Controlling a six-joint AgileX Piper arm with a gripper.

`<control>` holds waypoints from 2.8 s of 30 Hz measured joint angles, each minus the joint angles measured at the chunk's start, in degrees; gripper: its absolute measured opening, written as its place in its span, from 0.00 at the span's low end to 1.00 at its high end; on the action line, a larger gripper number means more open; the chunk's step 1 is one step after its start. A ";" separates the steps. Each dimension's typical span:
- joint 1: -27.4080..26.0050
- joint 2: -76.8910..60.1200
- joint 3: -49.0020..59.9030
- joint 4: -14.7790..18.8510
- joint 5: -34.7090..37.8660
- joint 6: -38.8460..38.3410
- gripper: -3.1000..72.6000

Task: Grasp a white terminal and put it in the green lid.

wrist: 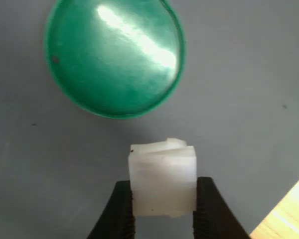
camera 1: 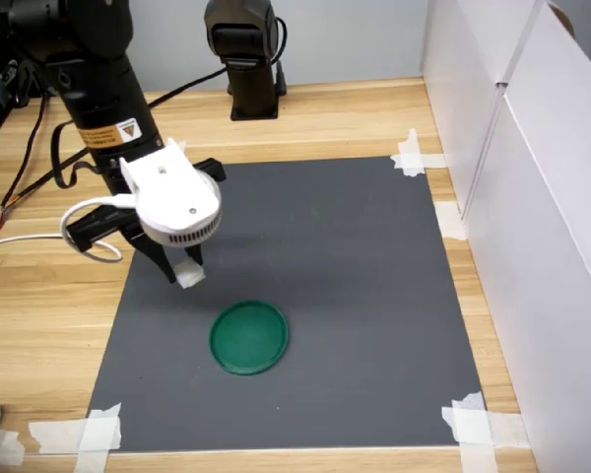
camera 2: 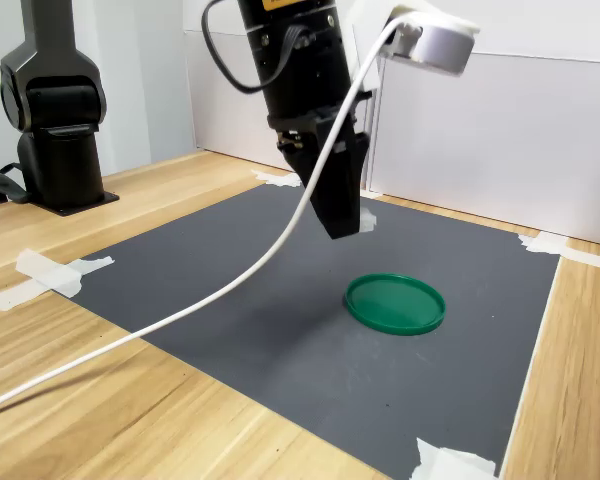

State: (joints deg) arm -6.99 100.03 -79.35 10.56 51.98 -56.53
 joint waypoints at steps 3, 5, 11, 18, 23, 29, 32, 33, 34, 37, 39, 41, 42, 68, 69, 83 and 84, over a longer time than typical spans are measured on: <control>3.18 0.00 0.00 -3.21 0.12 3.48 0.40; 5.06 0.00 0.00 -4.10 0.01 5.34 0.40; 8.53 1.00 -0.94 -4.71 -0.36 8.66 0.40; 8.89 5.95 -5.92 -5.12 -0.51 13.29 0.40; 8.89 8.69 -7.01 -5.18 -0.71 13.44 0.40; 8.89 11.49 -7.01 -6.15 -0.51 12.97 0.40; 8.89 11.89 -7.01 -6.20 -0.51 12.51 0.40; 8.89 11.89 -7.01 -6.20 -0.51 12.44 0.40; 8.89 11.89 -7.01 -6.20 -0.60 12.39 0.40; 8.89 11.89 -7.01 -6.20 -1.15 12.39 0.41; 8.89 11.89 -7.01 -6.20 -1.15 12.39 0.45; 8.89 11.89 -7.01 -6.20 -1.26 12.39 0.51; 8.89 11.89 -7.01 -6.20 -1.32 12.39 0.54; 8.89 -10.52 3.00 0.26 -23.32 21.07 0.03; 8.89 -12.71 4.90 -0.20 -25.33 23.20 0.02; 8.89 -45.63 27.66 -11.24 -32.17 56.53 0.02; 8.89 -48.03 29.57 -11.41 -32.45 57.32 0.02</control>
State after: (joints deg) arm 1.90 52.00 -49.78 -0.85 19.53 0.79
